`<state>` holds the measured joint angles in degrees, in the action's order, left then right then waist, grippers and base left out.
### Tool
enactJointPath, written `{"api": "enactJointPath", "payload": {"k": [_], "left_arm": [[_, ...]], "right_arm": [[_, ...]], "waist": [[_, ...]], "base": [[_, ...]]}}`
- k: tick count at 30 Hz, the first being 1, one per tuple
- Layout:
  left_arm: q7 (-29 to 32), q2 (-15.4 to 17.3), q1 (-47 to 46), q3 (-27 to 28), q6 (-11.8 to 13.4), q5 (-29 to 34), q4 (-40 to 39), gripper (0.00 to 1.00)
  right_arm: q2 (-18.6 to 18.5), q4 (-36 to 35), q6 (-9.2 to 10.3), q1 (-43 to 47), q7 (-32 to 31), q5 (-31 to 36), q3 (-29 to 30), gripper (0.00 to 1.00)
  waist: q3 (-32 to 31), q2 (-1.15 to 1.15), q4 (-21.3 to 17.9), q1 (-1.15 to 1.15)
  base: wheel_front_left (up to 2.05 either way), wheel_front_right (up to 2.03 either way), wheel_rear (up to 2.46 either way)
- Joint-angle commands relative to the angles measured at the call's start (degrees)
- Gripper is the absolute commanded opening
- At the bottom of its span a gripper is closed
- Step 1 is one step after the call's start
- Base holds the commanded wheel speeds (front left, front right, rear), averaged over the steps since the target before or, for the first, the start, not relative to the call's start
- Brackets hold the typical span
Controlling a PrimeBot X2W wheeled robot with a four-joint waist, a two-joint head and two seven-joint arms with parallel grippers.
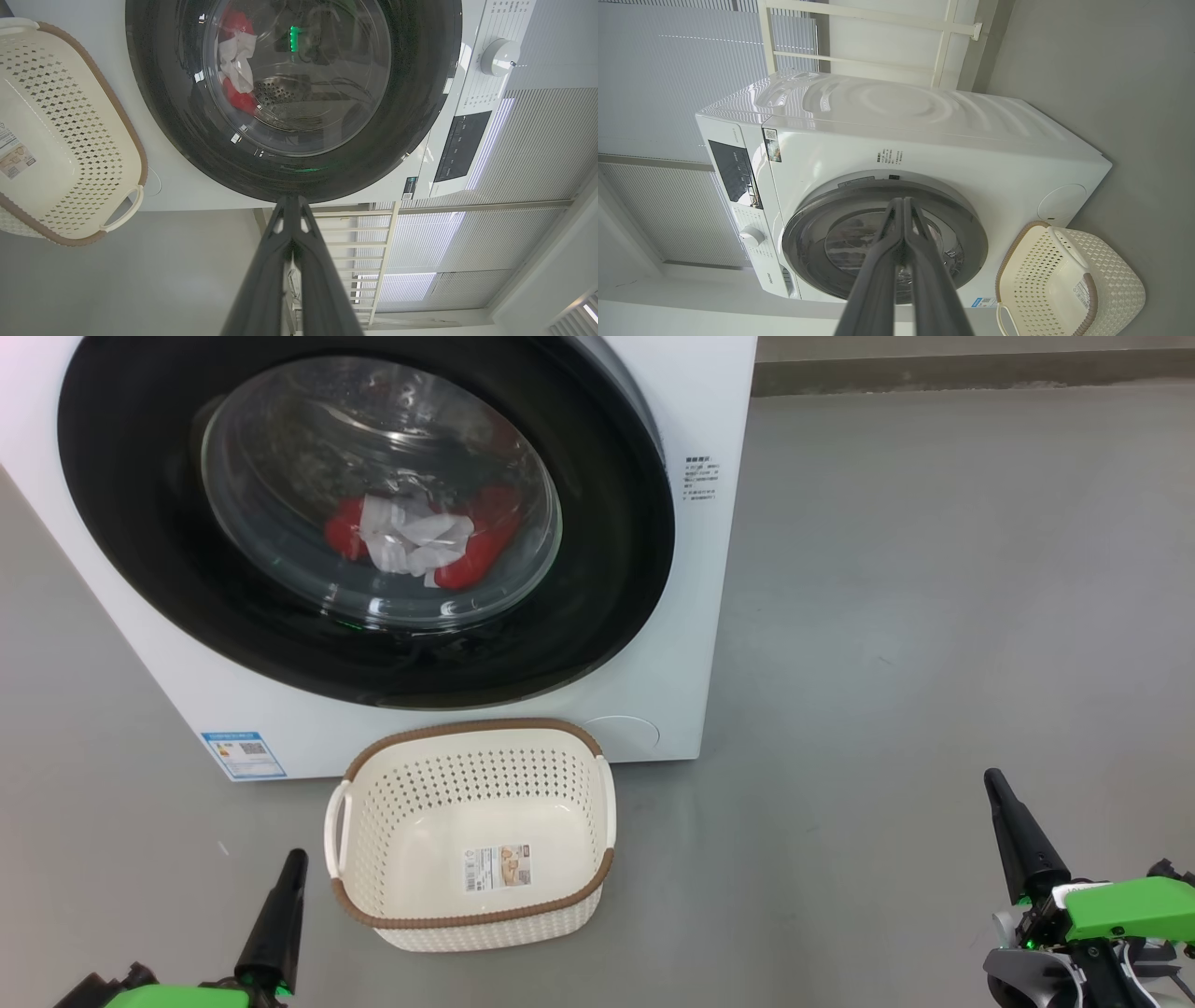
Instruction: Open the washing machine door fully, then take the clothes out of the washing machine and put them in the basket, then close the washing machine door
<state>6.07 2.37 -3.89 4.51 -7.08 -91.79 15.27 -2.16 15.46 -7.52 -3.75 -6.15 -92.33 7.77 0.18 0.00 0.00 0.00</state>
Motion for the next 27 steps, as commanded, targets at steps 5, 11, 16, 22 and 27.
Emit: {"api": "enactJointPath", "payload": {"k": [5, 11, 16, 22, 27], "left_arm": [[0.4, 0.5, -2.3, 2.0, -0.4, -0.4, -1.2, 0.00], [0.4, 0.5, -2.3, 2.0, -0.4, -0.4, -1.2, 0.00], [0.4, 0.5, -2.3, 2.0, -0.4, -0.4, -1.2, 0.00], [0.4, 0.5, -2.3, 2.0, -0.4, -0.4, -1.2, 0.00], [0.4, 0.5, -2.3, 2.0, -0.4, -0.4, -1.2, 0.00]], "right_arm": [[-0.7, -1.4, 0.03, -2.4, -0.3, 0.1, -1.3, 0.00], [-0.7, -1.4, 0.03, -2.4, -0.3, 0.1, -1.3, 0.00], [-0.7, -1.4, 0.03, -2.4, -0.3, 0.1, -1.3, 0.00], [-0.7, -1.4, 0.03, -2.4, -0.3, 0.1, -1.3, 0.00], [-0.7, -1.4, 0.03, -2.4, -0.3, 0.1, -1.3, 0.00]], "waist": [[0.0, 0.00, 0.0, 0.00], [0.0, 0.00, 0.0, 0.00], [0.0, 0.00, 0.0, 0.00], [0.0, 0.00, 0.0, 0.00], [0.0, 0.00, 0.0, 0.00]], "base": [[0.00, 0.00, 0.00], [0.00, 0.00, 0.00], [0.00, 0.00, 0.00], [0.00, 0.00, 0.00], [0.00, 0.00, 0.00]]}}
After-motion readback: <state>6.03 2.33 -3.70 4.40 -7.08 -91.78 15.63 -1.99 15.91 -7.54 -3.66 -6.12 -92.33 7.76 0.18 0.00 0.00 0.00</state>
